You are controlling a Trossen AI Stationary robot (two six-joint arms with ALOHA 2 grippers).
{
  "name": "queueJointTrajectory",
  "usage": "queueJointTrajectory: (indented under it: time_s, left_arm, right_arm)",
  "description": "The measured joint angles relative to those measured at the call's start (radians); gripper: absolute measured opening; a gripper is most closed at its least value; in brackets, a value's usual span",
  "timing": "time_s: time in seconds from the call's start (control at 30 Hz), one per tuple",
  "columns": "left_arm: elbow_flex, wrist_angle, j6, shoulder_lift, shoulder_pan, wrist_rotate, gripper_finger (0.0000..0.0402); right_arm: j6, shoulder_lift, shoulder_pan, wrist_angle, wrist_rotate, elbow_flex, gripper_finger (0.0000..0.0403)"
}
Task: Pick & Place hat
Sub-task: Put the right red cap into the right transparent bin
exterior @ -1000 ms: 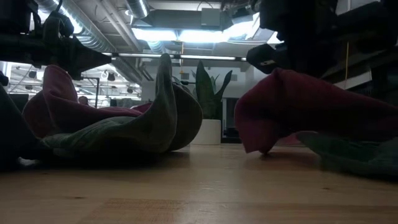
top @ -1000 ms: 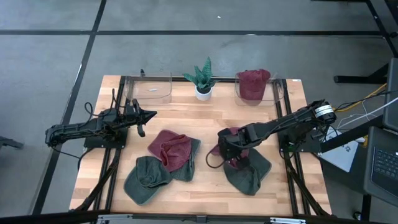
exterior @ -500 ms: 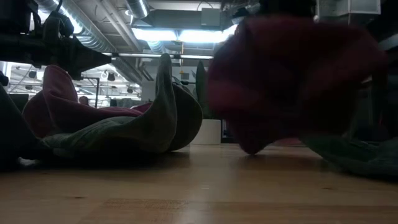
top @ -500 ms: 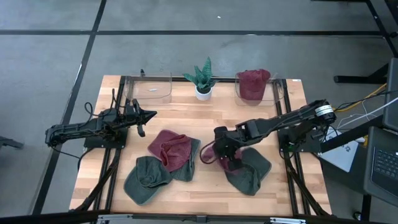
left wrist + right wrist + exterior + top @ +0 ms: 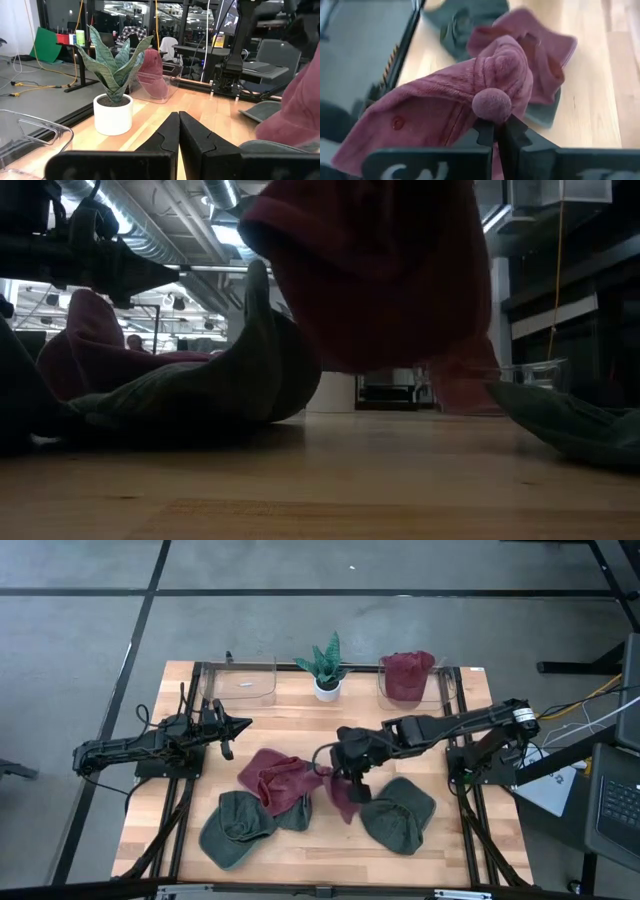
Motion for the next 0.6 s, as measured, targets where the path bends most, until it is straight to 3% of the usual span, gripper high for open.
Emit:
queueJointTrajectory:
  time_s: [0.33, 0.6]
  left_arm:
    - [0.0, 0.0, 0.0, 0.0, 0.0, 0.0, 0.0004]
    - [0.0, 0.0, 0.0, 0.0, 0.0, 0.0, 0.0004]
  right_arm:
    - [0.137, 0.0, -0.019, 0.181, 0.068, 0.003, 0.001]
    - [0.3, 0.0, -0.046, 0.255, 0.185, 0.003, 0.001]
